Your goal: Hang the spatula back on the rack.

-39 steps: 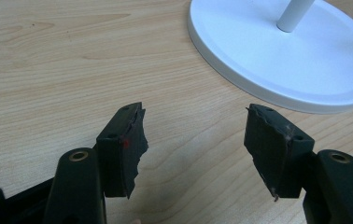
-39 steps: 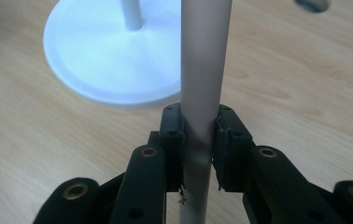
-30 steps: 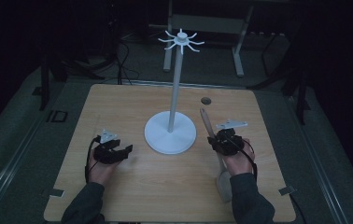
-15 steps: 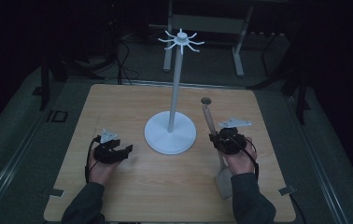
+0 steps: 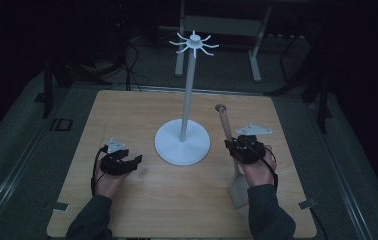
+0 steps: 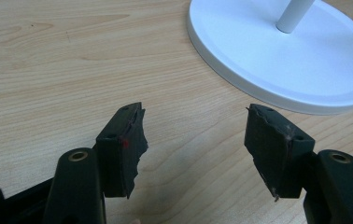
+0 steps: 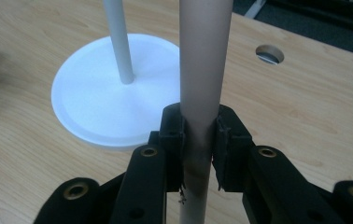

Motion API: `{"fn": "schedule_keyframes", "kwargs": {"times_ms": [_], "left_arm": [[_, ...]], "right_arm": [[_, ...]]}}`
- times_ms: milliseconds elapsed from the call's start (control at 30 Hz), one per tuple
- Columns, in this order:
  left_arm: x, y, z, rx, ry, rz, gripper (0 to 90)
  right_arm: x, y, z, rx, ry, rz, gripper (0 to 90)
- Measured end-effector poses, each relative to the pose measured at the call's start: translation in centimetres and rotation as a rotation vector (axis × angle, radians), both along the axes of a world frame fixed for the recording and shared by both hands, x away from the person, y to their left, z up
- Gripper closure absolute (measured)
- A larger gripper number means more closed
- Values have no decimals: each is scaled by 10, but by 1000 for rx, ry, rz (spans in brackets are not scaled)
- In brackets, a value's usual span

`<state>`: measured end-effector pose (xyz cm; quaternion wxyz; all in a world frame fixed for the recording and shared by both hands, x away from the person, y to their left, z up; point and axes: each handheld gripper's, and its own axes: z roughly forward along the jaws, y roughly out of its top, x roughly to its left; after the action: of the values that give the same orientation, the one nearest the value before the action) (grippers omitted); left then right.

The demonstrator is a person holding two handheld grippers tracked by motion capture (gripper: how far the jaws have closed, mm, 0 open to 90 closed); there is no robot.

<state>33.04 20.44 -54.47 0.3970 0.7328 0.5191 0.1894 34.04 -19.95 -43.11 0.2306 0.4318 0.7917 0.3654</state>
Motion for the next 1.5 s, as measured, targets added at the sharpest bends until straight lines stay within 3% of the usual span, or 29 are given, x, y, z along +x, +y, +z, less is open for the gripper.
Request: {"fn": "schedule_keyframes", "kwargs": {"times_ms": [600, 1500], "left_arm": [[1, -1, 0, -1, 4, -3, 381], [2, -1, 0, -7, 2, -3, 382]], "right_arm": [[-2, -2, 20, 113, -114, 70, 754], [3, 15, 45, 135, -207, 107, 754]]}}
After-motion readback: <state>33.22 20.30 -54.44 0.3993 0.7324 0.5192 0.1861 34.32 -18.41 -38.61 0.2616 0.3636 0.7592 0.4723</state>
